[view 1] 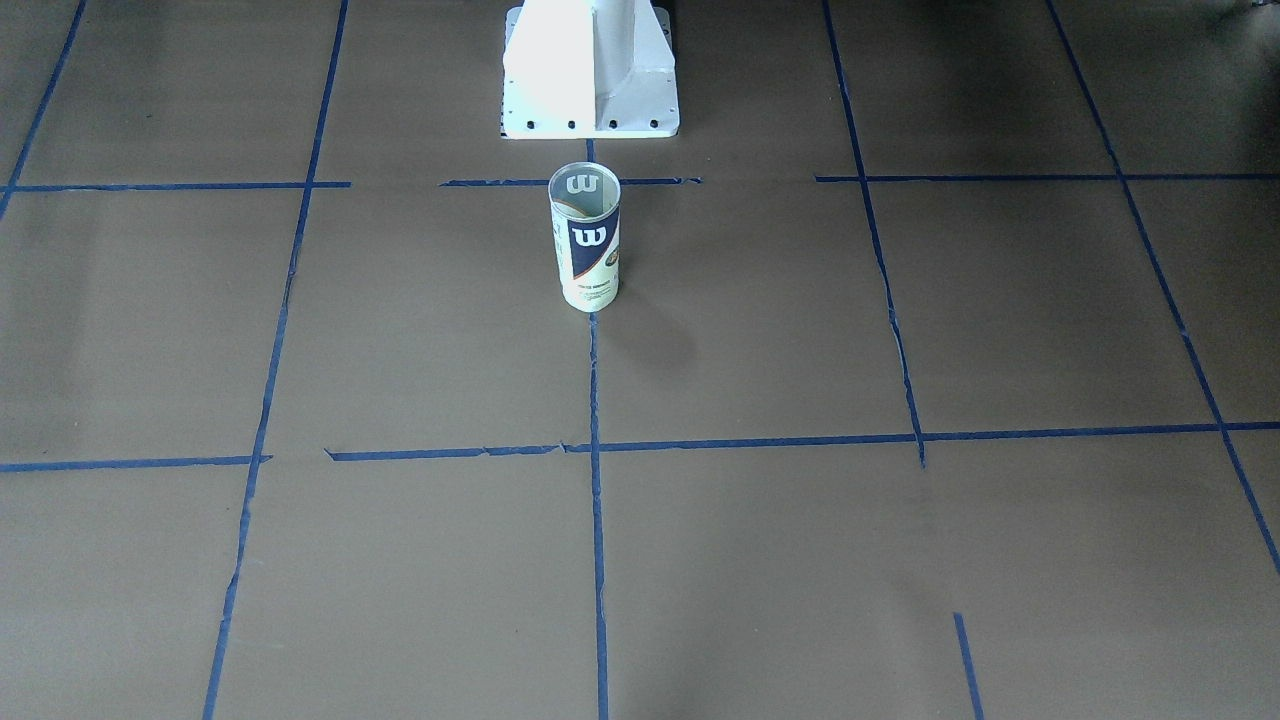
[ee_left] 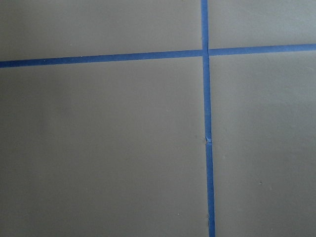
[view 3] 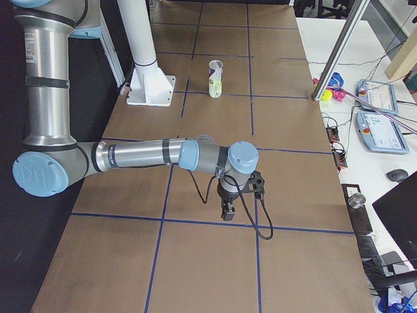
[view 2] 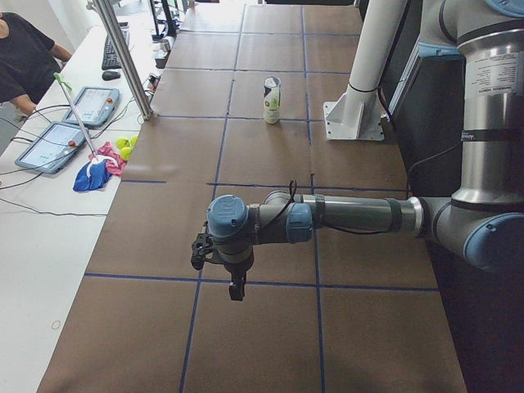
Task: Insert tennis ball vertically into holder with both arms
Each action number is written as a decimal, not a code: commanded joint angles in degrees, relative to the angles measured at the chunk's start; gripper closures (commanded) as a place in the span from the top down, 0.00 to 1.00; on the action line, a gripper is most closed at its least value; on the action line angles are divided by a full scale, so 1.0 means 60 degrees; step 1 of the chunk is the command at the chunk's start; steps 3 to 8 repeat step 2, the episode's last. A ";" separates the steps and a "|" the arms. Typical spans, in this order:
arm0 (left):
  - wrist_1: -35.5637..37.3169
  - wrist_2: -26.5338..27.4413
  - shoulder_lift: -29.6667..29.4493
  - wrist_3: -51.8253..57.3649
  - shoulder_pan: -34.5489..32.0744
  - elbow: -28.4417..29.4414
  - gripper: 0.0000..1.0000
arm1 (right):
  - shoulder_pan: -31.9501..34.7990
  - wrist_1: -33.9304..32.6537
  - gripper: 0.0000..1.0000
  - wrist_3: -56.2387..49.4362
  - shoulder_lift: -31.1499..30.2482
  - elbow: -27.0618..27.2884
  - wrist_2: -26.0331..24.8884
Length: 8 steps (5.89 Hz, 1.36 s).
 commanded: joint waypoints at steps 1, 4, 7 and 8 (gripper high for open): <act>0.0011 0.0045 -0.0021 0.0200 0.0057 -0.0008 1.00 | 0.0000 -0.0007 1.00 -0.0001 0.0000 -0.0003 0.0010; 0.0011 0.0045 -0.0022 0.0200 0.0057 -0.0008 1.00 | 0.0000 0.0008 1.00 -0.0001 0.0000 -0.0003 0.0010; 0.0011 0.0045 -0.0022 0.0200 0.0057 -0.0008 1.00 | 0.0000 0.0008 1.00 -0.0001 0.0000 -0.0003 0.0010; 0.0011 0.0045 -0.0022 0.0200 0.0057 -0.0008 1.00 | 0.0000 0.0008 1.00 -0.0001 0.0000 -0.0003 0.0010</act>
